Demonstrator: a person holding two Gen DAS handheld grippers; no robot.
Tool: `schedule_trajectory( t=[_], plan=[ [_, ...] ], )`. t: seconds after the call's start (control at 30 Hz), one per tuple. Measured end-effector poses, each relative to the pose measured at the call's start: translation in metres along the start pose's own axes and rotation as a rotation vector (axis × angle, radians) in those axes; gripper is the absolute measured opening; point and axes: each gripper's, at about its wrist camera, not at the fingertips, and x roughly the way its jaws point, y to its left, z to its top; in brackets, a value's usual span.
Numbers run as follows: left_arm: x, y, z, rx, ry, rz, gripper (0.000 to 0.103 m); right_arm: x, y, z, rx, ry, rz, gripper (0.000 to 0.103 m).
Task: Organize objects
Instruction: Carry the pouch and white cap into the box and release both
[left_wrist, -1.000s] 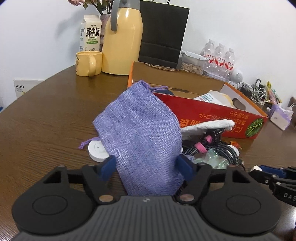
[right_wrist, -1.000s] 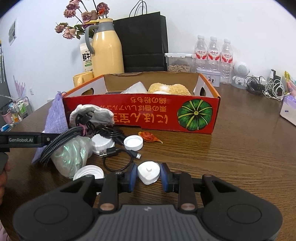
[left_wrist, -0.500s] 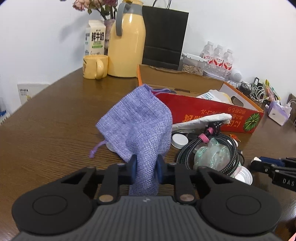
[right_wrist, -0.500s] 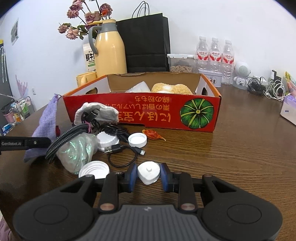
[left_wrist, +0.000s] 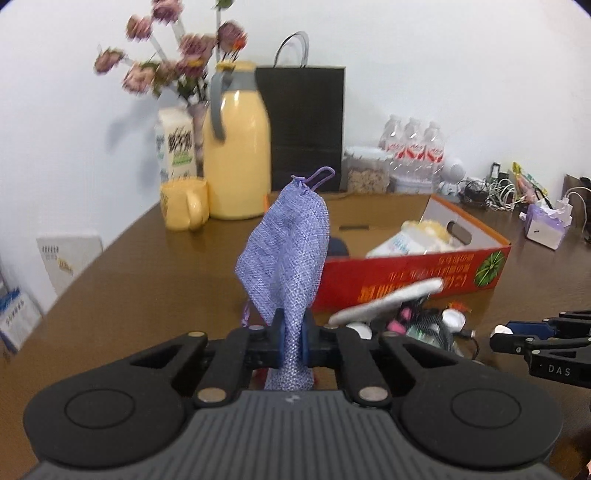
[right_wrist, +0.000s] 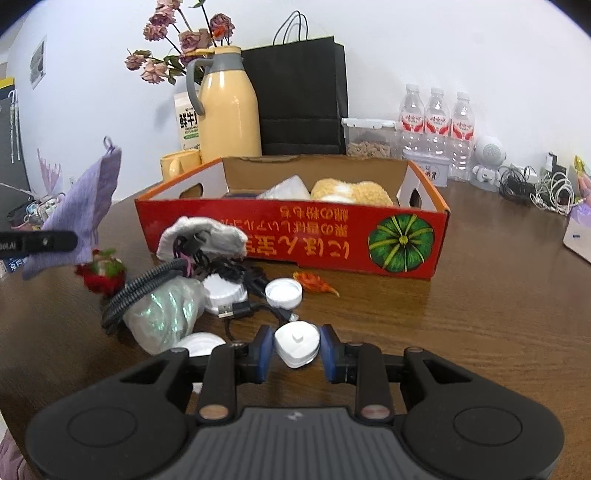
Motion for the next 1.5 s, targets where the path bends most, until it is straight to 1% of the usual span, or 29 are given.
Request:
schedule_trajectory(
  t=[0.2,0.33,0.47,0.67,0.8,0.9,0.97,1.07,1.17,1.3,1.33,1.37,1.4,1.43,1.47,1.5],
  plan=[
    [0.001,-0.015,0.031,0.062,-0.077,-0.024,0.008,-0.004,0.006,0.022,-0.030,-0.067,0.014,0.027],
    [0.016,-0.028,0.051,0.098,-0.102,-0.040,0.008,0.000,0.010,0.044,-0.049,-0.117,0.017,0.027],
    [0.039,-0.039,0.068,0.114,-0.094,-0.054,0.008,0.009,0.014,0.070,-0.074,-0.171,0.016,0.027],
    [0.088,-0.050,0.086,0.109,-0.054,-0.048,0.008,0.048,0.017,0.112,-0.096,-0.208,-0.004,0.027],
    [0.128,-0.051,0.097,0.079,-0.008,-0.020,0.008,0.087,0.018,0.136,-0.121,-0.195,-0.035,0.027],
    [0.154,-0.052,0.101,0.061,0.029,-0.012,0.008,0.115,0.015,0.149,-0.134,-0.188,-0.090,0.027],
    [0.169,-0.053,0.099,0.050,0.049,-0.005,0.008,0.132,0.008,0.156,-0.121,-0.172,-0.109,0.027],
    [0.188,-0.053,0.093,0.023,0.075,-0.008,0.008,0.151,-0.003,0.157,-0.079,-0.146,-0.121,0.027],
    [0.197,-0.056,0.084,0.045,0.097,-0.020,0.008,0.163,-0.011,0.154,-0.064,-0.111,-0.108,0.027],
    [0.196,-0.056,0.082,0.043,0.086,-0.008,0.011,0.169,-0.016,0.150,-0.045,-0.075,-0.089,0.027],
    [0.195,-0.055,0.082,0.040,0.078,0.003,0.015,0.169,-0.017,0.149,-0.043,-0.069,-0.089,0.027],
    [0.194,-0.055,0.082,0.038,0.070,0.012,0.026,0.169,-0.017,0.148,-0.041,-0.062,-0.090,0.028],
    [0.192,-0.054,0.082,0.037,0.061,0.016,0.032,0.168,-0.018,0.146,-0.038,-0.057,-0.093,0.028],
    [0.190,-0.054,0.082,0.037,0.050,0.022,0.043,0.168,-0.018,0.146,-0.035,-0.054,-0.097,0.029],
    [0.188,-0.054,0.082,0.041,0.036,0.032,0.048,0.168,-0.019,0.145,-0.033,-0.048,-0.102,0.031],
    [0.186,-0.055,0.083,0.045,0.024,0.039,0.049,0.167,-0.020,0.144,-0.029,-0.045,-0.105,0.036]
  ],
)
